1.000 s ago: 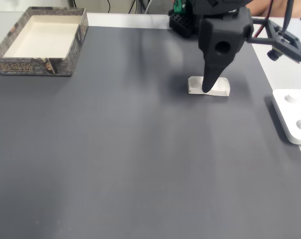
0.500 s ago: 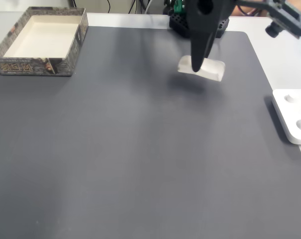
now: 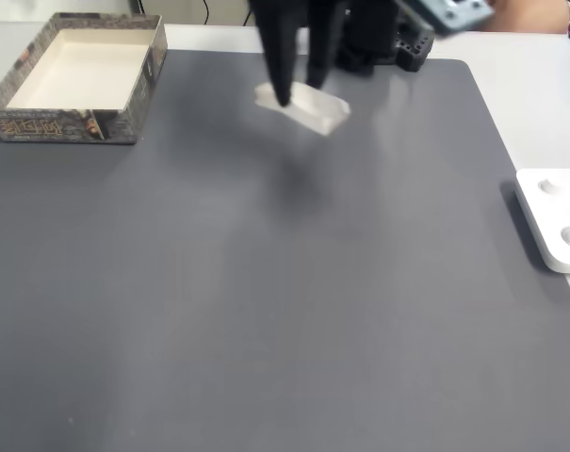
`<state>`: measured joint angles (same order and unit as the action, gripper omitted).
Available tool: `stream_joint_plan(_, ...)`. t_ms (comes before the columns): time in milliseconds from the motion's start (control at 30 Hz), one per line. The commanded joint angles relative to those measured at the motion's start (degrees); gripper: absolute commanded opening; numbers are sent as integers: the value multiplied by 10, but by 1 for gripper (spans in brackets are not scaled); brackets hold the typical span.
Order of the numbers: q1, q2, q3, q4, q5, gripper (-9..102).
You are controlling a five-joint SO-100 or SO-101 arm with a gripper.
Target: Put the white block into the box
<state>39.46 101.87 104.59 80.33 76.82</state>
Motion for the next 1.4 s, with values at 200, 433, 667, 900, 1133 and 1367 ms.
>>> stream_joint_plan(200, 219, -89, -168, 23, -13, -2)
stream_joint_plan(433, 323, -198, -323, 29, 0, -2)
stream_joint_plan(667, 381, -290, -415, 31, 9, -2)
stream_joint_plan(900, 408, -327, -446, 30, 11, -2)
stream_joint_plan(1133, 397, -327, -447, 28, -134, -2)
stream_joint_plan(1367, 393, -325, -447, 28, -165, -2)
